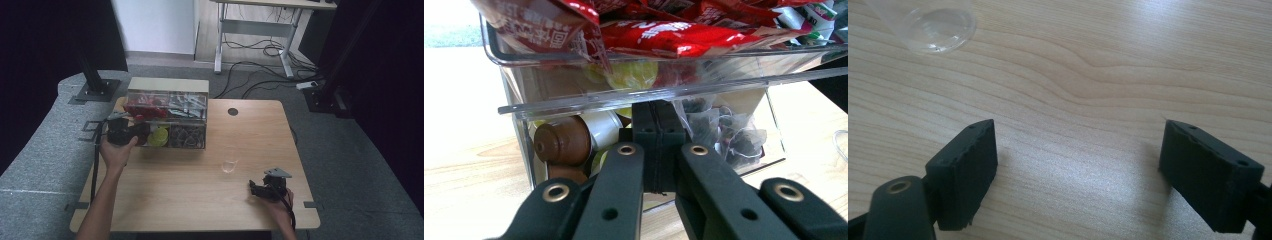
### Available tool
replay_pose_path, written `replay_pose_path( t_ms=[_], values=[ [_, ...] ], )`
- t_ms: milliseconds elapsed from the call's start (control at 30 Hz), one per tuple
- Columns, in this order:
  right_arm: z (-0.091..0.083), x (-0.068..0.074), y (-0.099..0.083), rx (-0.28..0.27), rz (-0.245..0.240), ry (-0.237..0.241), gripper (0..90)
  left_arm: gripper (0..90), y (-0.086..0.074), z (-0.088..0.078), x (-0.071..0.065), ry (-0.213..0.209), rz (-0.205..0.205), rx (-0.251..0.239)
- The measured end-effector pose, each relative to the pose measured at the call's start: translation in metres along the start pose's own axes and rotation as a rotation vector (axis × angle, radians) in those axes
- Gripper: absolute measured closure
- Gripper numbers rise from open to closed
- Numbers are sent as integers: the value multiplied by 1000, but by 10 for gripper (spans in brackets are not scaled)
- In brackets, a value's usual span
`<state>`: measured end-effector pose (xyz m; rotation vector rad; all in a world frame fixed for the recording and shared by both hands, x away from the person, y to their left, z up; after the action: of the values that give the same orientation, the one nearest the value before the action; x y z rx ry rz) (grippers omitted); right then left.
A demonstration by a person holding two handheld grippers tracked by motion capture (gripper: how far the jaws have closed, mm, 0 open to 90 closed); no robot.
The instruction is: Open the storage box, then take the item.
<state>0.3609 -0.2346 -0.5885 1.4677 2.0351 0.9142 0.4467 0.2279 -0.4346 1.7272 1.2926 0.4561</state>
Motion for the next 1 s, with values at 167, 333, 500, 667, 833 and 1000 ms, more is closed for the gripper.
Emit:
replay_pose_path(
  t_ms=[167,333,500,667,833,1000],
  values=[
    [0,0,0,0,0,0,159,900,0,0,0,3,0,-1],
    [0,0,0,-1,3,-2,167,900,0,0,-1,3,5,0],
    [-3,3,-1,-3,14,-3,205,900,0,0,-2,-2,7,-4],
    [-14,10,7,-35,15,12,209,900,0,0,-2,-2,11,2],
    [-34,19,18,-97,11,32,218,900,-1,1,-2,-6,18,-1],
    [-55,29,38,-175,10,71,258,900,0,2,0,-15,20,-1]
  ],
)
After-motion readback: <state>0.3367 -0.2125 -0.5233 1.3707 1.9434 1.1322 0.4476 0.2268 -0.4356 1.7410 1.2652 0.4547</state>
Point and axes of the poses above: each handheld gripper's, and its own axes: z roughly forward along the jaws, y roughly out of its top, x roughly to its left, the point moved 5 cm from there along z, roughly forward along the jaws
